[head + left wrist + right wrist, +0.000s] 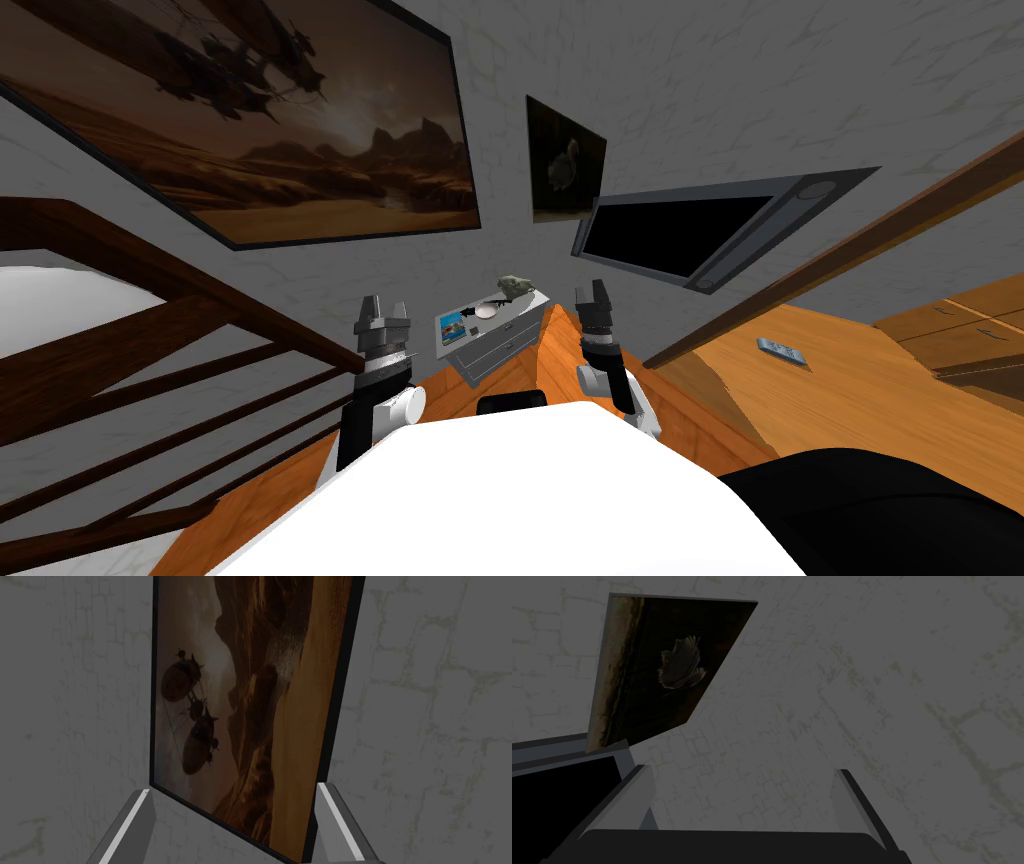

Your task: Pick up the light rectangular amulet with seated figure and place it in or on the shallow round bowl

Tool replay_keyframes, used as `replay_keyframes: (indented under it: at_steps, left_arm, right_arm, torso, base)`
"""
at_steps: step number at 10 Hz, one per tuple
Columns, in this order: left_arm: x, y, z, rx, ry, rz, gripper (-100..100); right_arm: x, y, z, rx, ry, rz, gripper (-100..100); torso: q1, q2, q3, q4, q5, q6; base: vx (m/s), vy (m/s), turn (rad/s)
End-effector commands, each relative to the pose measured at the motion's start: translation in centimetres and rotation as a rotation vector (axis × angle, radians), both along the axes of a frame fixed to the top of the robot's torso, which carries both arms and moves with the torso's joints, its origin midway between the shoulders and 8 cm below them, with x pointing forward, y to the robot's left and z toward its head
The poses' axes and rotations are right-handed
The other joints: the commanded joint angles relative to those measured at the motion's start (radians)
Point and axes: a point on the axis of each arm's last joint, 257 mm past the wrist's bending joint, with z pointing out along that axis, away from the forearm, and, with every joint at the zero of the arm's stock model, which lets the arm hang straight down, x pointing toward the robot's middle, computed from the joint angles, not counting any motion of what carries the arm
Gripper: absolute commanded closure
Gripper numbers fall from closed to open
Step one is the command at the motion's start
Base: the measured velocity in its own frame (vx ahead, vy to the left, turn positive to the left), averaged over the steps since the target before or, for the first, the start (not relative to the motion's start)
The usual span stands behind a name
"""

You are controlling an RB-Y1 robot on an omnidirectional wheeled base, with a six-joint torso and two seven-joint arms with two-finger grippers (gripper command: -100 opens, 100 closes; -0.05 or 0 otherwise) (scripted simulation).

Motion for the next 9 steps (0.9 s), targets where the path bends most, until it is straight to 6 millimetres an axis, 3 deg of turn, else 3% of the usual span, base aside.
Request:
replay_keyframes:
  at_steps: [1, 4, 8, 9]
  left_arm:
    - [0.4, -0.5, -0.3, 0.052, 0.020, -0.014, -100]
    - [1.4, -1.3, -1.8, 0.172, 0.082, -0.023, -100]
    - [3.1, -1.3, -5.7, 0.323, 0.199, 0.008, -100]
    - [3.2, -1.4, -5.7, 0.337, 0.202, 0.012, -100]
  right_arm:
    - [0.0, 0.0, 0.0, 0.000, 0.000, 0.000, 0]
    - [0.0, 0.0, 0.0, 0.000, 0.000, 0.000, 0]
    - [0.0, 0.0, 0.0, 0.000, 0.000, 0.000, 0]
    - [0.0, 0.0, 0.0, 0.000, 0.000, 0.000, 0]
  torso:
    - [0.000, 0.000, 0.000, 0.000, 0.000, 0.000]
    - [0.000, -0.001, -0.001, 0.000, 0.000, 0.000]
    - [0.000, -0.002, -0.001, -0.001, 0.000, 0.000]
    - [0.000, -0.002, -0.001, -0.001, 0.000, 0.000]
  base:
    - [0.005, -0.004, -0.014]
    - [0.016, -0.009, -0.021]
    - [0.029, -0.012, -0.038]
    - [0.024, -0.009, -0.015]
